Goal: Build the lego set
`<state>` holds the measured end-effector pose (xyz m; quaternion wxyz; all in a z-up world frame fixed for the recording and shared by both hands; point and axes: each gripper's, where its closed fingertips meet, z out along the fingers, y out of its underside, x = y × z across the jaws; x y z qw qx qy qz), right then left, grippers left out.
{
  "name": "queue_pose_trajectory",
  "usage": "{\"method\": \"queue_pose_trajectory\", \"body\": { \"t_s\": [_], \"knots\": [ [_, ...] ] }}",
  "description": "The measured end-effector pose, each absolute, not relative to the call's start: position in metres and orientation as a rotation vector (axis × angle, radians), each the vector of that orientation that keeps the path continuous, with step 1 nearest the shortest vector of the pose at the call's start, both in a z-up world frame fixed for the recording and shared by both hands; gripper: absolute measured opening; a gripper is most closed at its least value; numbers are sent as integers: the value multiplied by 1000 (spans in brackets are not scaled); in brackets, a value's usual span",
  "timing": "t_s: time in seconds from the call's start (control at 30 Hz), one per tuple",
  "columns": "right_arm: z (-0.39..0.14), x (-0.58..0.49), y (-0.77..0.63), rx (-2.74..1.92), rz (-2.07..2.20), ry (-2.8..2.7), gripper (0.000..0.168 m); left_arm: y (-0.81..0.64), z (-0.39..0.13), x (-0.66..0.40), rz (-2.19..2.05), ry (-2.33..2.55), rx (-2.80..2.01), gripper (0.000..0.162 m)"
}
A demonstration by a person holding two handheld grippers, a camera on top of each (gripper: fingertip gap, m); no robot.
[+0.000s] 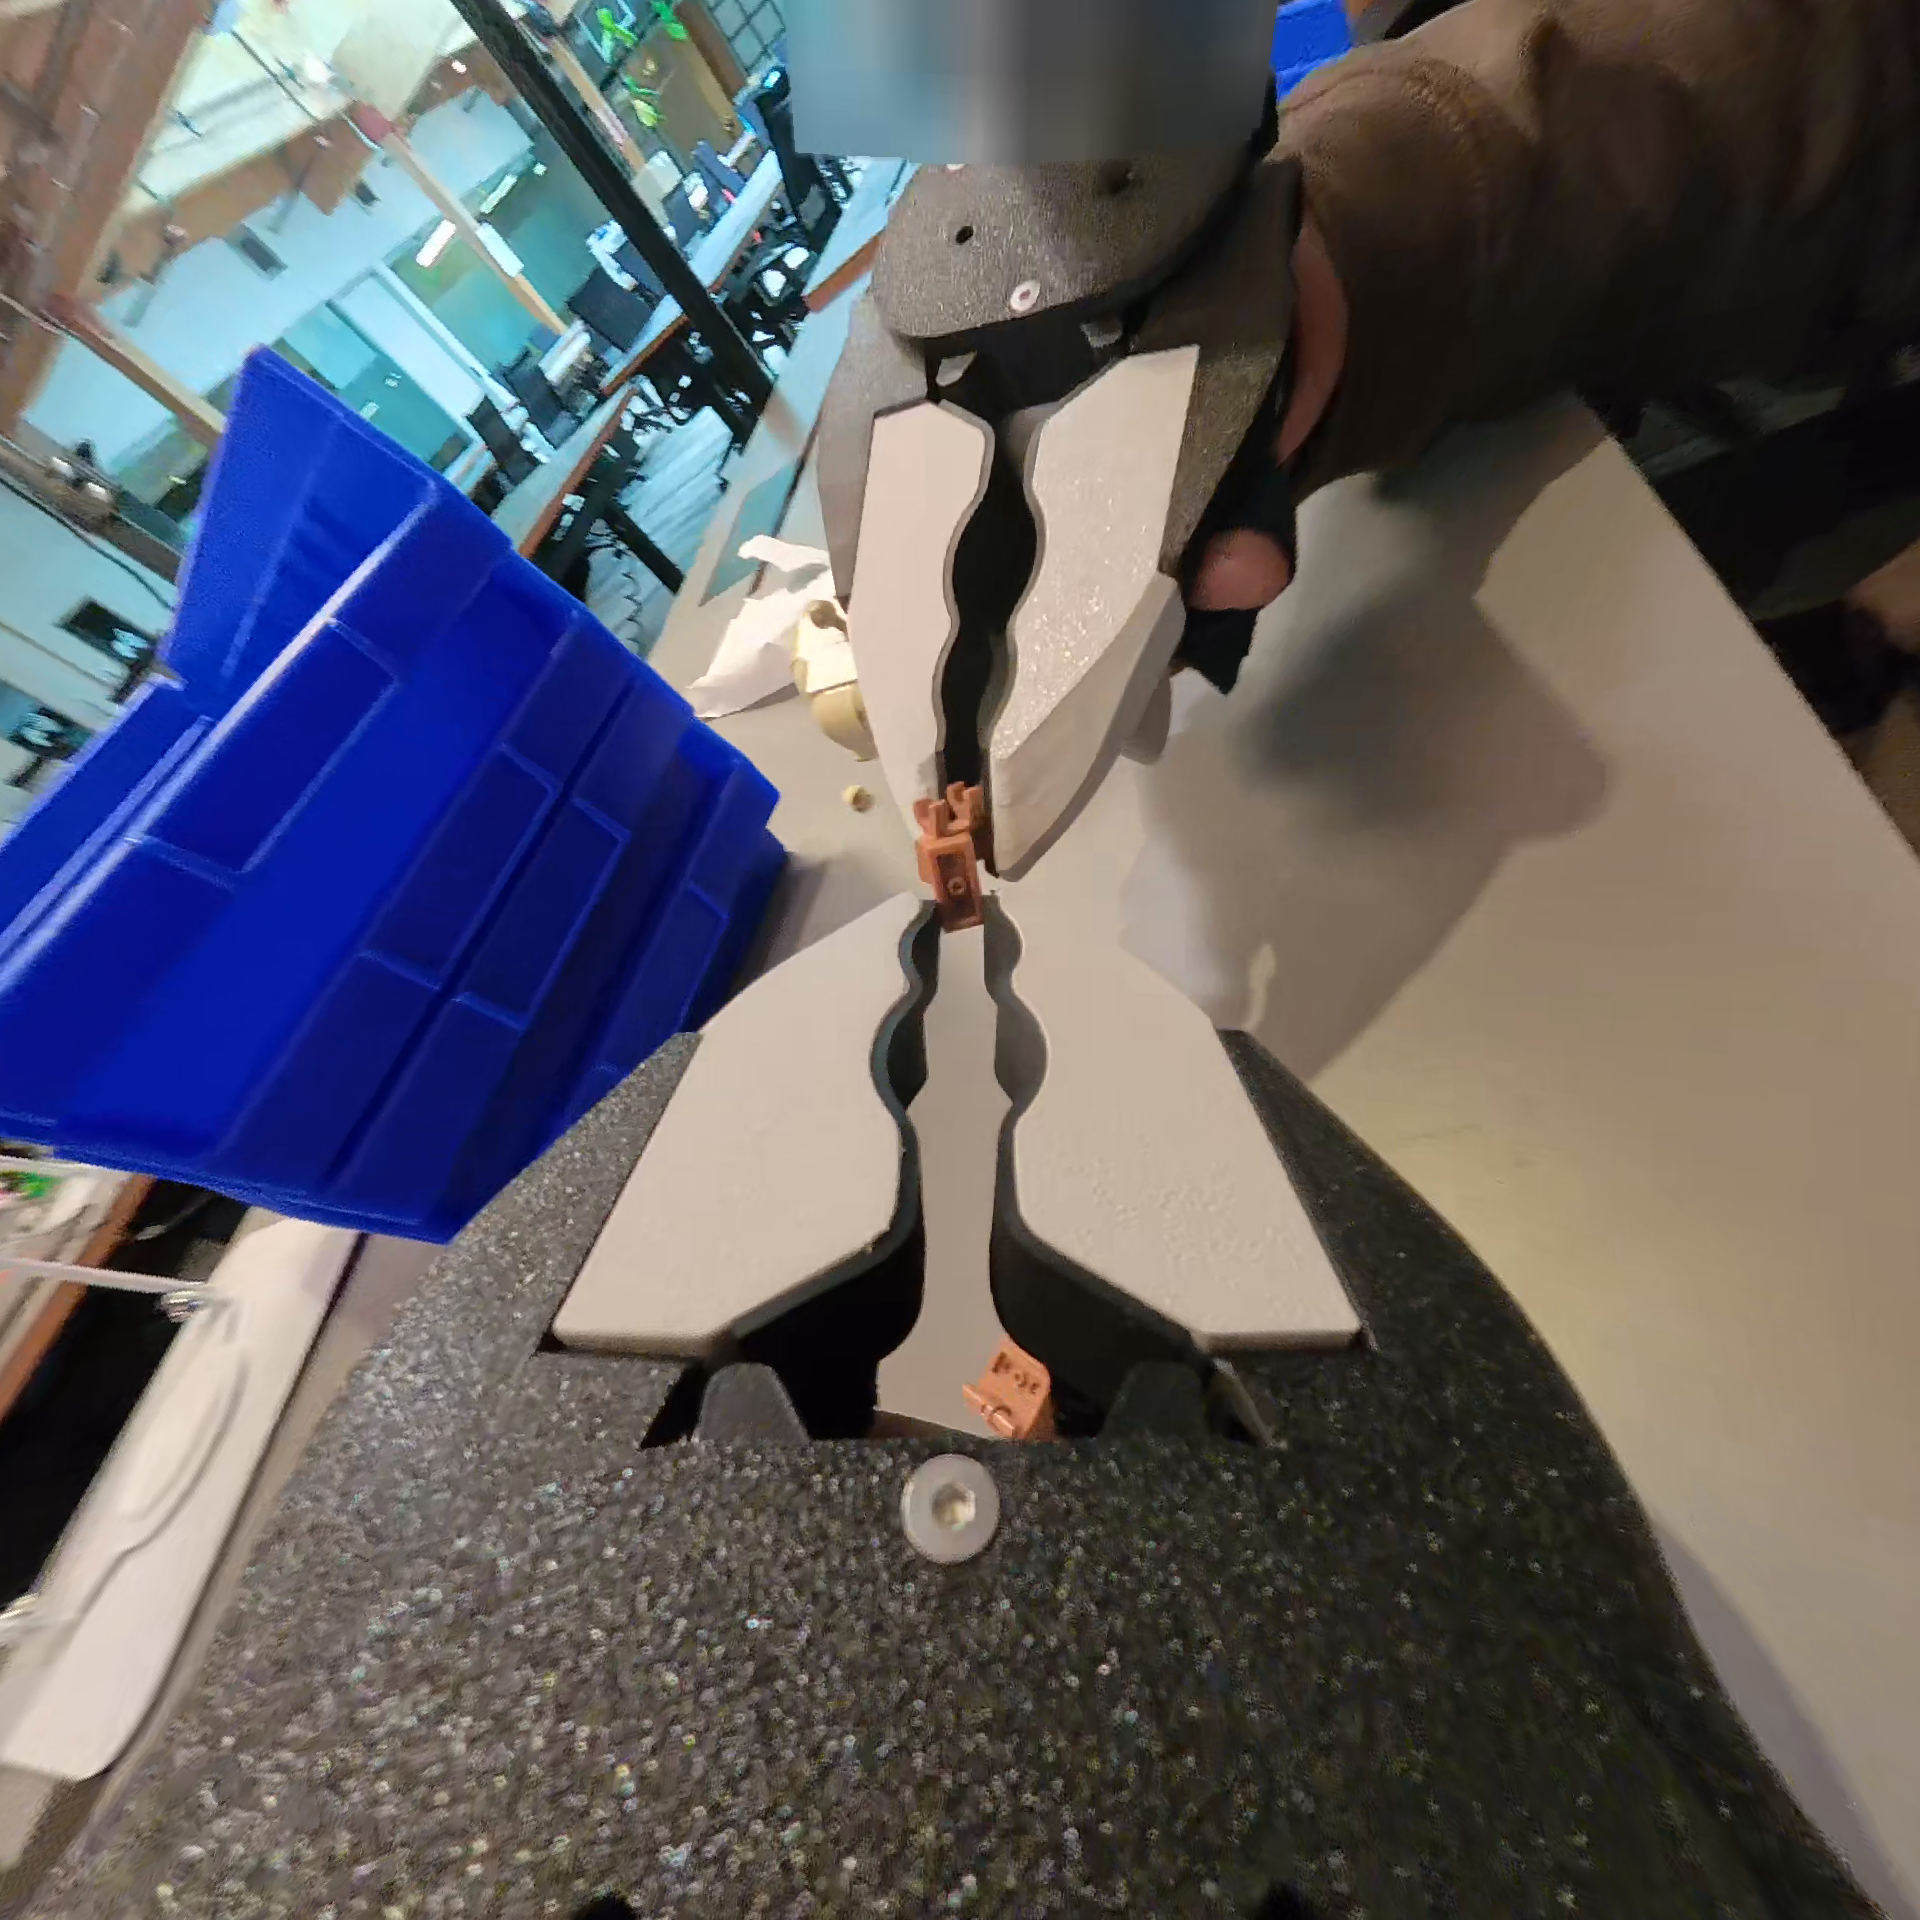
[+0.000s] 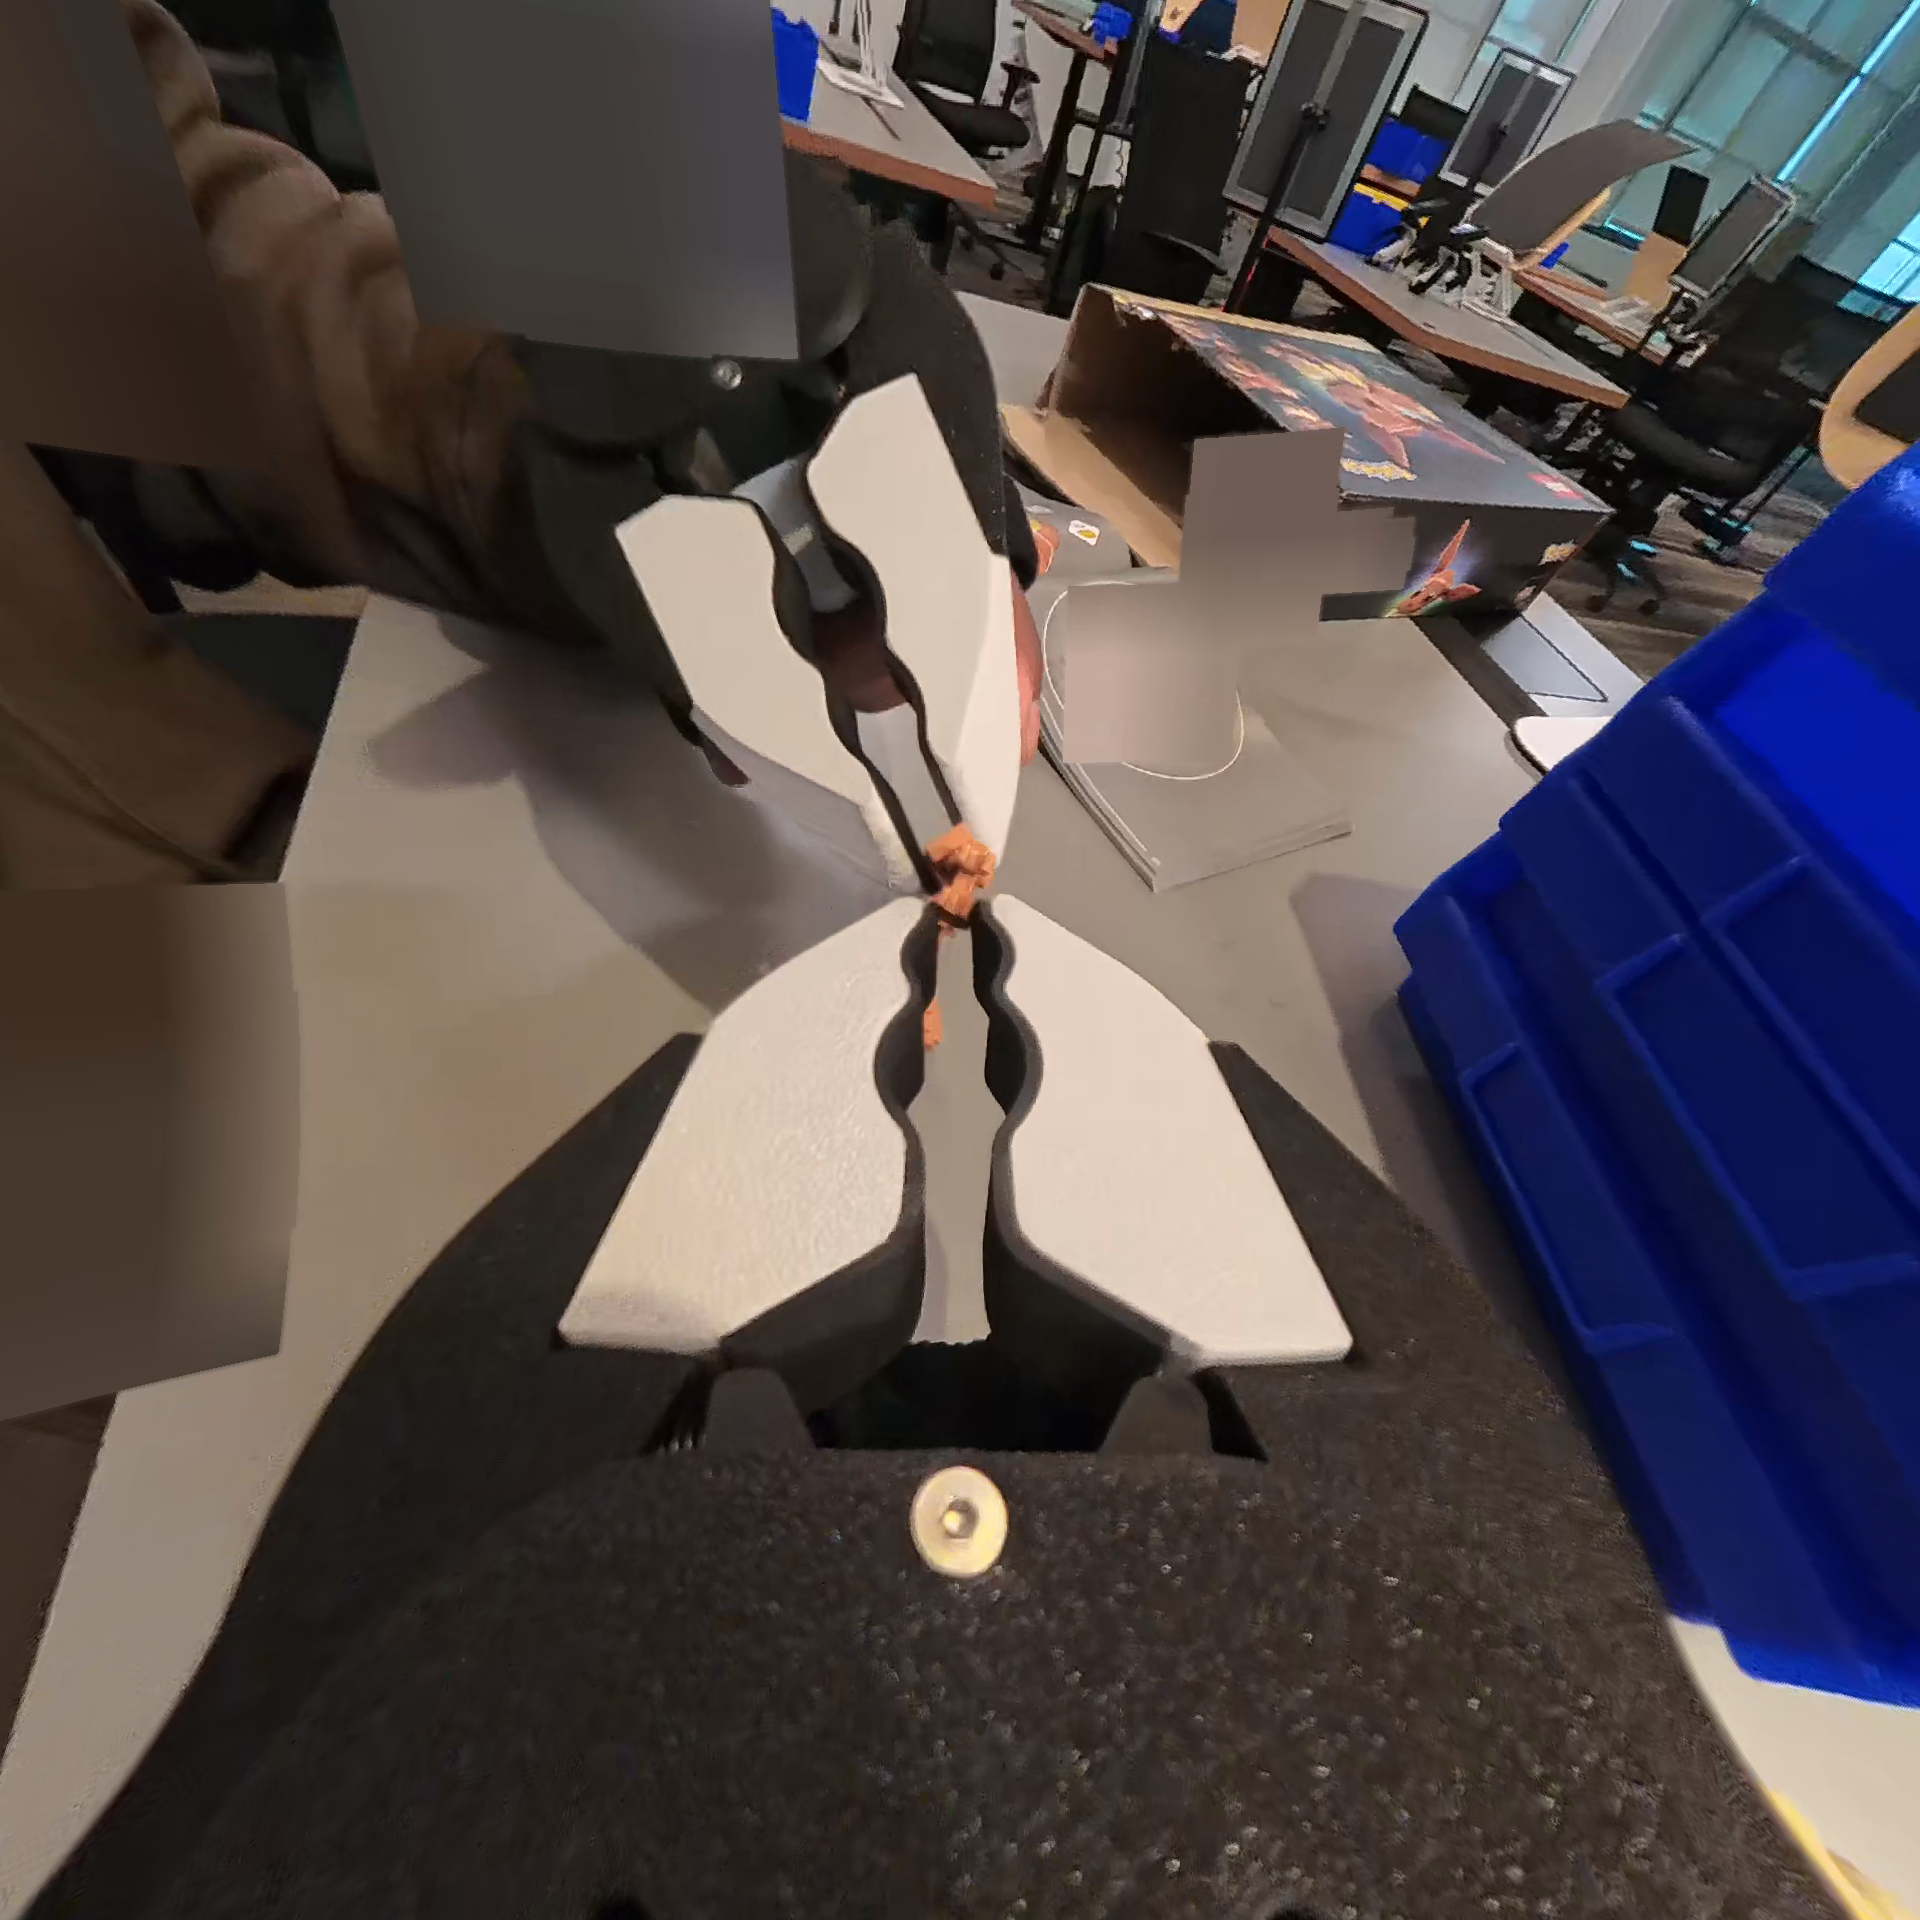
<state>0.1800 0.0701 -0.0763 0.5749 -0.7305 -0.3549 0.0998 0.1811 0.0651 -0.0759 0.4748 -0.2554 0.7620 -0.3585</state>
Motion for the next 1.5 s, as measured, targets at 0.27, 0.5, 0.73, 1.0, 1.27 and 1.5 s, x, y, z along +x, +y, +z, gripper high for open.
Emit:
{"method": "queue_pose_trajectory", "body": {
  "t_s": [0.27, 0.5, 0.73, 1.0, 1.27, 1.5],
  "knots": [
    [-70, 190, 74, -1706, 209, -794, 6, 65, -69, 178, -1139, 1855, -732, 8],
    [-3, 246, 109, -1683, -189, -670, 6, 76, -55, 179, -1427, 1734, -888, 8],
    [67, 340, 177, -1849, -550, -466, 7, 82, -56, 180, -1410, 1711, -916, 8],
    [64, 374, 202, -1911, -506, -289, 21, 95, -49, 177, -1484, 1639, -980, 8],
    [52, 277, 130, -1534, -551, -633, 17, 101, -21, 170, -1884, 1445, -1062, 8],
    [-25, 202, 101, -1353, -673, -1024, 16, 87, -16, 171, -2128, 1406, -1064, 8]
  ]
}}
